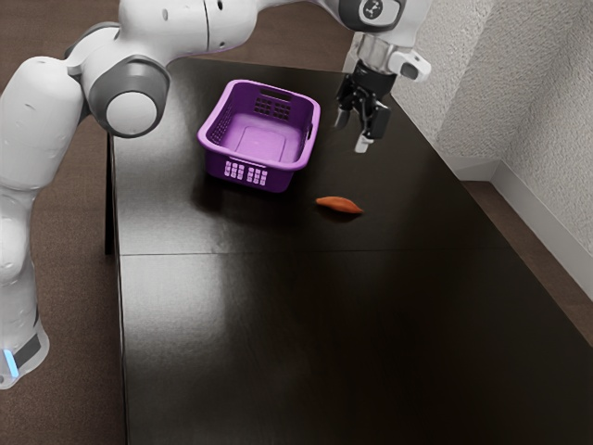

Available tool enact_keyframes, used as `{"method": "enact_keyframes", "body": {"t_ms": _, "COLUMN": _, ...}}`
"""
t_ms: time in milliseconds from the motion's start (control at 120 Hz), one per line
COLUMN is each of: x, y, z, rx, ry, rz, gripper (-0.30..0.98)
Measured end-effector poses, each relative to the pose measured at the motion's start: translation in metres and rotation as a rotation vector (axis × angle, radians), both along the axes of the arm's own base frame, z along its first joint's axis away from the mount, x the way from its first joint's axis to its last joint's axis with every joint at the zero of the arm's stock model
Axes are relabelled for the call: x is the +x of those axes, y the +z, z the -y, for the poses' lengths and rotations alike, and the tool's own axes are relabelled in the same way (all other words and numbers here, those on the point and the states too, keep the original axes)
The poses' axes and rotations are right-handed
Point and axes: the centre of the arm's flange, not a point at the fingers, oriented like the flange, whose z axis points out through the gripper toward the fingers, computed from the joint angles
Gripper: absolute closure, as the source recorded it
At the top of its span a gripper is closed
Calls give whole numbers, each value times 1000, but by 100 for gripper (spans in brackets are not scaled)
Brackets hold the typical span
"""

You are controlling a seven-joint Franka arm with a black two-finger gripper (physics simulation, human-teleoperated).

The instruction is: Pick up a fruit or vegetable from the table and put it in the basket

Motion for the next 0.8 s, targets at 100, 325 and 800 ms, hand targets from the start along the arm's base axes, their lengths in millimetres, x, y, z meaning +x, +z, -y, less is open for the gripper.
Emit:
{"method": "enact_keyframes", "body": {"t_ms": 100, "x": 1, "y": 0, "z": 0, "rx": -2, "ry": 0, "rz": 4, "gripper": 0}}
{"method": "enact_keyframes", "body": {"t_ms": 325, "x": -1, "y": -1, "z": -21, "rx": -46, "ry": 33, "rz": 12, "gripper": 0}}
{"method": "enact_keyframes", "body": {"t_ms": 800, "x": 42, "y": -118, "z": 40, "rx": -40, "ry": -132, "rz": -4, "gripper": 0}}
